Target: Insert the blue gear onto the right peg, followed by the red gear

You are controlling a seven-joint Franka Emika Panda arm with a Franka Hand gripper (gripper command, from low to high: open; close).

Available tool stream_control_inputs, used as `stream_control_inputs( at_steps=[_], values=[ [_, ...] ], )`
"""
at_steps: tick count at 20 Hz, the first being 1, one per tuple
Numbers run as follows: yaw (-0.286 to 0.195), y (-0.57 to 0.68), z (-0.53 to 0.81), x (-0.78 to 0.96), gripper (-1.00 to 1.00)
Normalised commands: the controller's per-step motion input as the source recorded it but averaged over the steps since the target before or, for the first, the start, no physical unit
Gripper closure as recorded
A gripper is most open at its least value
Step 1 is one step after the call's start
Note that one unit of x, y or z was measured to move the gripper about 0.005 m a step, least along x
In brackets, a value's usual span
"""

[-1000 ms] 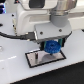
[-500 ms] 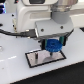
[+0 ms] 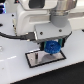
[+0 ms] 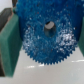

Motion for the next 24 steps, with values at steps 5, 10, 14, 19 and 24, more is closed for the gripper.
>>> stream_control_inputs(
  at_steps=[5,10,14,19,24],
  values=[
    [0.0,0.0,0.29,0.07,1.0],
    [0.0,-0.02,0.22,0.28,1.0],
    [0.0,-0.04,0.13,0.27,1.0],
    [0.0,-0.03,0.03,0.25,1.0],
    [0.0,0.0,0.0,0.2,1.0]
  ],
)
